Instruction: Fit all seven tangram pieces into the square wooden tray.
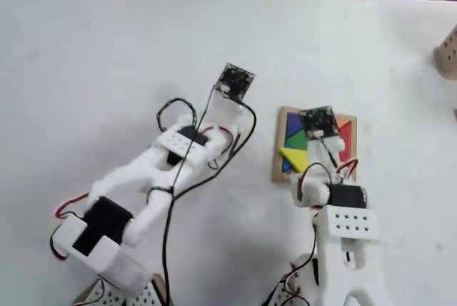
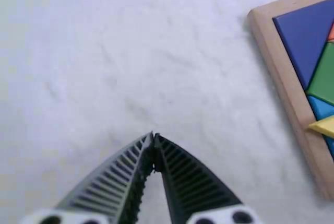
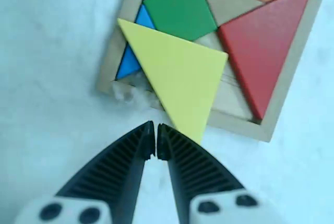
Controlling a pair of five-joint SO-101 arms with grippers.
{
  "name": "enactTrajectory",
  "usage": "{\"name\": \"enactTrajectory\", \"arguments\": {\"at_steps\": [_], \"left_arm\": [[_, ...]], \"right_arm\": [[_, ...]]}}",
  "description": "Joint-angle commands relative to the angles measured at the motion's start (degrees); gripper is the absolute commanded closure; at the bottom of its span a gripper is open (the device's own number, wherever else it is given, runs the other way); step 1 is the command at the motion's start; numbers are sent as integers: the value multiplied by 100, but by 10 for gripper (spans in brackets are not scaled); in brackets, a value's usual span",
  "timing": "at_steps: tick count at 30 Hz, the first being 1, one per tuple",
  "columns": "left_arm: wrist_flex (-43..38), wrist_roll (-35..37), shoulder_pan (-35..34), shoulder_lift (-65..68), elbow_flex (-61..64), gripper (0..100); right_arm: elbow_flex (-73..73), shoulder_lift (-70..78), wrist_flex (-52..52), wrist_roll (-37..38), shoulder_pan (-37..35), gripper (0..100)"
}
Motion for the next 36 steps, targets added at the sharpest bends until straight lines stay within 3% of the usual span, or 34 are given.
{"name": "enactTrajectory", "arguments": {"at_steps": [1,9,27,33,36], "left_arm": [[35,-53,-75,-40,-290,977],[53,-53,-75,-40,-290,977],[53,-53,-75,-40,-290,977],[53,-53,-40,-40,-290,977],[53,-44,-31,-40,-290,977]], "right_arm": [[9,418,-57,369,101,980],[-589,1974,-224,571,576,980],[-607,1938,-1059,527,1508,981],[-774,1833,-242,624,1473,981],[-668,1569,57,1073,1341,981]]}}
